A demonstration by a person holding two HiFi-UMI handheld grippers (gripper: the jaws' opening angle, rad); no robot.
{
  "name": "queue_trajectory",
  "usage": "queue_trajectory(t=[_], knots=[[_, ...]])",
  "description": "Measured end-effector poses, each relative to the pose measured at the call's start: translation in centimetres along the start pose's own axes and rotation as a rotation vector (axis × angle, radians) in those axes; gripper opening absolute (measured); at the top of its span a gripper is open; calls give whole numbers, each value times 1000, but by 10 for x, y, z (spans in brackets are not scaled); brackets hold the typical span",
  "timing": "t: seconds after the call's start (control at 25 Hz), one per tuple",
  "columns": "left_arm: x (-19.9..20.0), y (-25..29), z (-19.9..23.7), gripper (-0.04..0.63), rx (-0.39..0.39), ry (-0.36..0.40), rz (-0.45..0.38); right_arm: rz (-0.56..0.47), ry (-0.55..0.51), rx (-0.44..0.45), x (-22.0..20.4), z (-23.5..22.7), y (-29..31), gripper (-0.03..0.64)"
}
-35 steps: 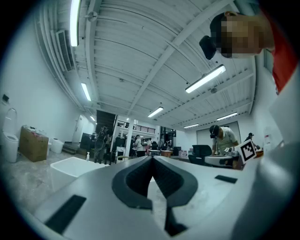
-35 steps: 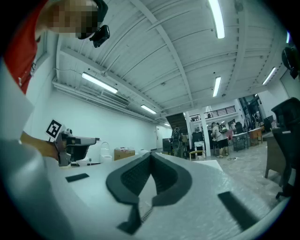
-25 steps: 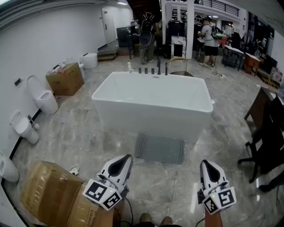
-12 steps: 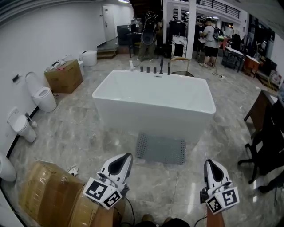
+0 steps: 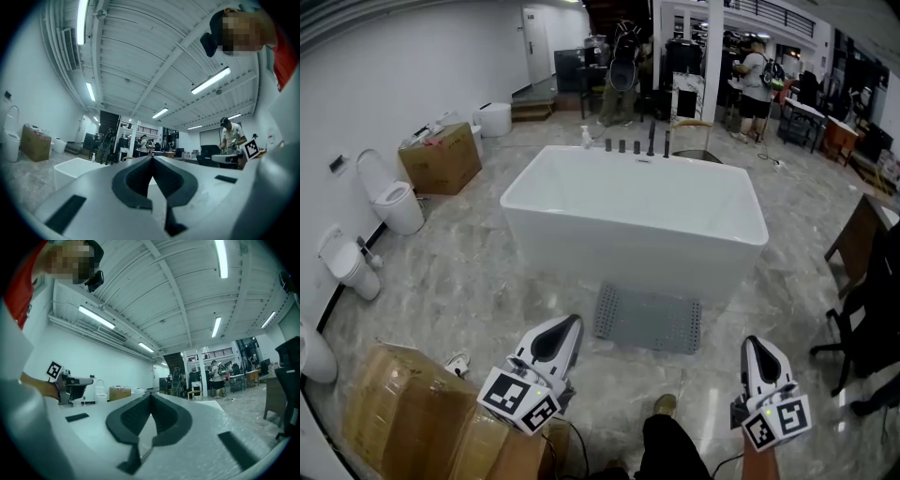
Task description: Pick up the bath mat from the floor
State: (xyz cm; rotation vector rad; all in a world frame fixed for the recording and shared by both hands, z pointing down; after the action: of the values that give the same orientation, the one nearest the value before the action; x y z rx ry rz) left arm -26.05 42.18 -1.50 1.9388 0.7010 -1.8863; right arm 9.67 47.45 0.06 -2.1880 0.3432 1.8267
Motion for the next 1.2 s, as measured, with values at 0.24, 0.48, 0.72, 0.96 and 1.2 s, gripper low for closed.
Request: queue_trajectory(t=[0.24,0.48,0.72,0.96,1.2], knots=[[-21,52,25,9,37,13,40,-12,7,1,-11,-47,56,3],[-38,140,50,11,76,38,71,-6,-22,3,-14,-116,129,3],[-54,224,67,11,126,57,114,29,9,9,-23,-192,196,3],[-83,279,87,11,180,46,173,75,35,20,-42,-245,249,3],[-129,312,108,11,180,23,234,149,49,7,-73,-270,279,3]])
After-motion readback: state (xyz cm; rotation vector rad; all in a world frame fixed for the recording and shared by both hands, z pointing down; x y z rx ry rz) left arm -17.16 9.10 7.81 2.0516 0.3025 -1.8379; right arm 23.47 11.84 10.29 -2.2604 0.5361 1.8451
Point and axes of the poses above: the fingertips, and each gripper's own axes: y forward along the fingers, z to its left, x out of its top, the point moved 8 cm from there along -y, backward along the fingers, and after that the axes turned 9 degrees about y, right-handed, at the moved point
